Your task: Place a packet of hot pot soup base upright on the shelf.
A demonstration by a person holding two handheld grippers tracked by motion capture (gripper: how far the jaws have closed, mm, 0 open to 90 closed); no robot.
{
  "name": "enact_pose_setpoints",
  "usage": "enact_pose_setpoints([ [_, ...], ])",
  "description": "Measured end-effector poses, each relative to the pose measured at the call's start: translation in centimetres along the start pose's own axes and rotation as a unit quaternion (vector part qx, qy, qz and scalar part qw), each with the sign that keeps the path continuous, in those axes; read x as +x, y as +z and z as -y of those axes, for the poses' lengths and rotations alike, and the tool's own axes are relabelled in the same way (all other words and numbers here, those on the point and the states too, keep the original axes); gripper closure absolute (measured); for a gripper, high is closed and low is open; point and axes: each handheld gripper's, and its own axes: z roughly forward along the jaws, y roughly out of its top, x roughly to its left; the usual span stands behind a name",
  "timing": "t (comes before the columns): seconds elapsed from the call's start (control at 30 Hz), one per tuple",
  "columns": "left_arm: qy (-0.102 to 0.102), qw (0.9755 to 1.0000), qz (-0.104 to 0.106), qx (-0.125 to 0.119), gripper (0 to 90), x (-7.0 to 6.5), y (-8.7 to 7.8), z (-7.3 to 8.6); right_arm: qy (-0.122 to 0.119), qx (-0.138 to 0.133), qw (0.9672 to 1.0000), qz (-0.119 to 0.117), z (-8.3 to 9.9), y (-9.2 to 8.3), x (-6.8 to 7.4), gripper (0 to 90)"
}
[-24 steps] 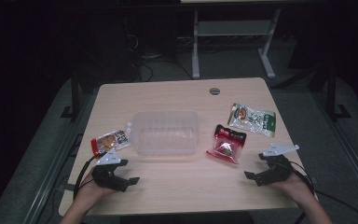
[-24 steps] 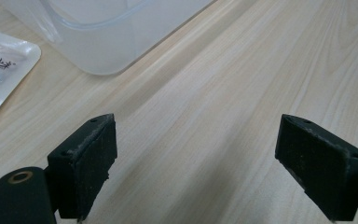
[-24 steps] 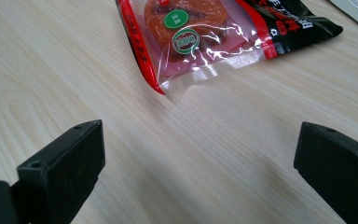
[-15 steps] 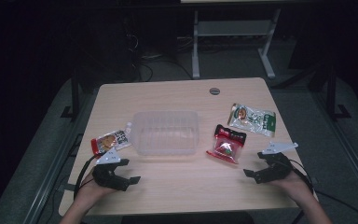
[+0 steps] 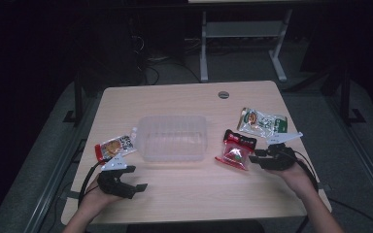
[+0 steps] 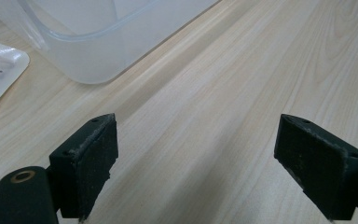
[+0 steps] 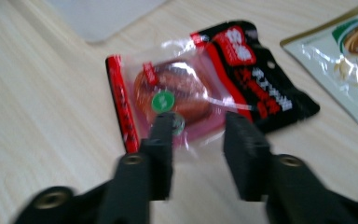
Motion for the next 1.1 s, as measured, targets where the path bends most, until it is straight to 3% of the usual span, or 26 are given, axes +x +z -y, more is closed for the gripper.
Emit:
enact_pose_setpoints([
  [0.03, 0.0, 1.0, 0.0, 0.0, 13.1, 0.0, 0.0, 0.0, 0.0, 0.0, 1.0, 0.0, 0.0, 0.0, 0.0, 66.2],
  [0.1, 0.0, 1.0, 0.0, 0.001, 13.2, -0.1, 0.0, 0.0, -0.003, -0.008, 1.0, -0.001, -1.0, 0.7, -0.4, 79.8],
  [0.23, 0.001, 1.0, 0.002, -0.001, 13.3, -0.1, -0.1, 0.0, -0.01, -0.013, 0.9998, -0.01, -2.1, 1.4, -0.8, 89.1],
  [0.43, 0.001, 1.0, 0.006, 0.003, 13.4, -0.1, 0.1, 0.0, -0.012, -0.01, 0.9996, -0.021, -3.3, 3.1, -1.2, 89.5],
  [0.7, 0.001, 0.9999, 0.01, 0.007, 13.6, -0.3, 0.2, 0.0, -0.019, 0.007, 0.9997, -0.012, -4.0, 5.4, -1.7, 89.6],
  [0.87, 0.006, 0.9999, 0.016, -0.003, 13.6, -0.3, 0.2, -0.1, -0.019, 0.016, 0.9996, -0.012, -3.6, 5.9, -1.7, 89.6],
  [1.1, 0.013, 0.9997, 0.018, 0.002, 13.6, -0.6, 0.3, -0.1, -0.024, 0.024, 0.9993, -0.014, -3.4, 6.0, -1.6, 89.7],
])
